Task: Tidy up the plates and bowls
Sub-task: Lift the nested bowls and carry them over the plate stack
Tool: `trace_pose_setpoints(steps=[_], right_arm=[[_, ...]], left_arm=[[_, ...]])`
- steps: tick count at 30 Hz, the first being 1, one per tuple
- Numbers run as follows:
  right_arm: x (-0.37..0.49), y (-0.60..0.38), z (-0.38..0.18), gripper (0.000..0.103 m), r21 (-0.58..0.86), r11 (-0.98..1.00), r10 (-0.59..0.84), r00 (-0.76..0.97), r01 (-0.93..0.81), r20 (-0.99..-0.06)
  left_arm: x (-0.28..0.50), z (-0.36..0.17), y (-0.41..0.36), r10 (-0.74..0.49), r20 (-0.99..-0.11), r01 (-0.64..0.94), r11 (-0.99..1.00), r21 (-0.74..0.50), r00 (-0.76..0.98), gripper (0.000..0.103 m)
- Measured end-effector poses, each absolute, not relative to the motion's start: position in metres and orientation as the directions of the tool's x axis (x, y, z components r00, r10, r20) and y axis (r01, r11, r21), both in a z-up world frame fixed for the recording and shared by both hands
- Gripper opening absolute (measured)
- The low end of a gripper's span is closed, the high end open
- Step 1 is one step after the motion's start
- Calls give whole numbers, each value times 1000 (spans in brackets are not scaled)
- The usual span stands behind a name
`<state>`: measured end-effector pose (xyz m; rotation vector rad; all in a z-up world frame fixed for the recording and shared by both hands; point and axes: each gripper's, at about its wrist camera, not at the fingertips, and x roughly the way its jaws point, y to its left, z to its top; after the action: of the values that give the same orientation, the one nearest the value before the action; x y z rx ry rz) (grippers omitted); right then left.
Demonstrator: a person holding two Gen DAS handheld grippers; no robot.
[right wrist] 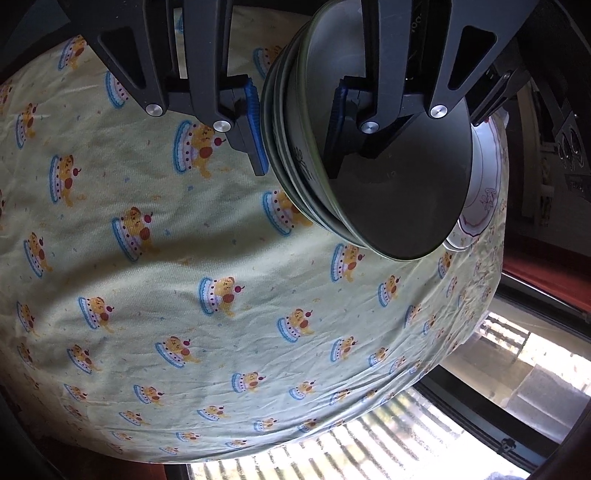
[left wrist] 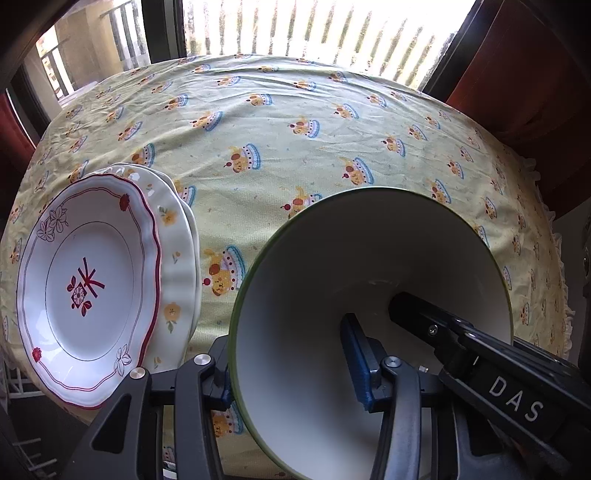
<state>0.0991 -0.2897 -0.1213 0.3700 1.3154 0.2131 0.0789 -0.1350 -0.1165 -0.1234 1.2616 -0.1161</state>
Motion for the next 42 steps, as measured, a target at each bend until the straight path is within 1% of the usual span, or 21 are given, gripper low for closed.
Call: trace_pose_setpoints(steps=[7, 17, 29, 42], right_arm=[[97, -297, -114, 34, 382, 923, 364, 222, 40, -904], [99, -289, -78, 34, 384, 923, 365, 265, 22, -893], [103, -213, -57, 34, 382, 924, 361, 306, 10, -881], [107, -120, -62, 34, 371, 927, 339, 309, 50, -888]], left_arm=[[74, -104, -141, -150, -937, 12, 988, -154, 317, 46], [77, -71, -125, -150, -918, 8, 987, -158, 368, 46], [87, -55, -48, -163, -904, 12, 985, -172, 396, 46], [95, -68, 36, -185, -913, 55, 983, -177, 363, 46]])
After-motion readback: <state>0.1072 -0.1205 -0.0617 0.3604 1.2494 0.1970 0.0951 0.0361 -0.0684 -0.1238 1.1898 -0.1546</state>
